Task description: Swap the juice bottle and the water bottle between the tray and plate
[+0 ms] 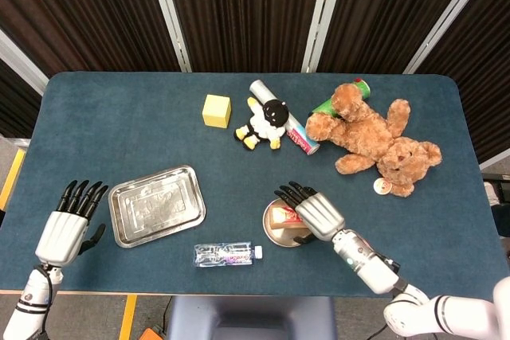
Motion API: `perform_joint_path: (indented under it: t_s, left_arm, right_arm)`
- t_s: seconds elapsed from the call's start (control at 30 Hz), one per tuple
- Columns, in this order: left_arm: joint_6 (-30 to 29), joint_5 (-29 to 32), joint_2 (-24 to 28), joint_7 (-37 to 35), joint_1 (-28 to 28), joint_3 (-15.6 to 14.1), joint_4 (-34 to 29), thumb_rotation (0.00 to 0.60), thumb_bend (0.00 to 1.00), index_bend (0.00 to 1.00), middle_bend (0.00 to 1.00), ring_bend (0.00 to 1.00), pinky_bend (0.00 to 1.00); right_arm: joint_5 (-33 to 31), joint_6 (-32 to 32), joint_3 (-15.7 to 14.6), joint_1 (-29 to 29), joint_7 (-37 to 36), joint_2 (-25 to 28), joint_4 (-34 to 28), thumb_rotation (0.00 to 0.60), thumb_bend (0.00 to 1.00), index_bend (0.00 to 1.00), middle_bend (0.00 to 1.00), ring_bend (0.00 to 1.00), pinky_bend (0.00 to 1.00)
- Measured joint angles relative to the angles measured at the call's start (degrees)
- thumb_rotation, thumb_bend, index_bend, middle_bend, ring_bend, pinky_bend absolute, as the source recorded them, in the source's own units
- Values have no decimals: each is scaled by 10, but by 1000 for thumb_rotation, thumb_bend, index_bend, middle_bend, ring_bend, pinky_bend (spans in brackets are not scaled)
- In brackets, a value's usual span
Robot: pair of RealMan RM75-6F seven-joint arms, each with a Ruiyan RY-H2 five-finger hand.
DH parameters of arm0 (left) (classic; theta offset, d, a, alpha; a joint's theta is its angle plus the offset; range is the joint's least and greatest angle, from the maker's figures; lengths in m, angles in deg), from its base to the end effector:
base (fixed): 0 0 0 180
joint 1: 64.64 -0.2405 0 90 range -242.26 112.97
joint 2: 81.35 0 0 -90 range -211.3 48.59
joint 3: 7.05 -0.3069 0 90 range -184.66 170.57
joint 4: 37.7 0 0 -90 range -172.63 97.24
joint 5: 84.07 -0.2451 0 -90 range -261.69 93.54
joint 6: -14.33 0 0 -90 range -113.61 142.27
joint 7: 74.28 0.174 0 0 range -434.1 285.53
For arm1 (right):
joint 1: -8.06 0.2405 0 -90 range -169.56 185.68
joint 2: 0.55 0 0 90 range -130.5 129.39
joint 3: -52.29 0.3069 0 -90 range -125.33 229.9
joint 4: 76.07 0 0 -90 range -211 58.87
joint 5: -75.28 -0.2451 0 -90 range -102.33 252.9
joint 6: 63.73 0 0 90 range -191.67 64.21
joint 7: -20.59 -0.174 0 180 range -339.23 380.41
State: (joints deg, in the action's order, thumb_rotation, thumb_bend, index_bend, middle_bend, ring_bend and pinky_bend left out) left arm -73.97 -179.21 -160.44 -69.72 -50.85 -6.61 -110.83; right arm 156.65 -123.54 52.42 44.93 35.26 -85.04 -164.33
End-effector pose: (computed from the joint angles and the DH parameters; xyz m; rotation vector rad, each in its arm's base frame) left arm -0.3506 0.2663 0.0712 -1.6245 -0.5921 -0.9942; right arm -0.2062 -0.3414 -0.0568 2.0681 -0.8135 0.9421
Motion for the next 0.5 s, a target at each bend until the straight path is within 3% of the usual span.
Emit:
perform_joint_path:
  t_s: [0.1, 0.2, 0.37, 0.5]
  left_arm:
    - [-1, -17, 4, -8, 2, -10, -8, 600, 380, 0, 64, 0, 34]
    - [10, -43, 11, -21, 11, -25, -22, 600, 381, 0, 38, 0, 35]
    - [36, -85, 30, -42, 35, -47, -69, 600, 381, 0, 26, 0, 36]
    - [64, -124, 44, -57, 58, -69, -120, 600, 384, 0, 4, 0, 35]
  right_arm:
    - [31, -47, -15, -25, -3, 27, -18, 600, 189, 0, 31, 2, 150]
    - [60, -117, -37, -68, -6, 49, -26, 600, 189, 0, 6, 0, 93]
    - [91, -231, -78, -169, -44, 75, -10, 600, 187, 0, 0, 0, 78]
    - [111, -256, -97, -203, -85, 93, 3, 600, 187, 0, 0, 0, 68]
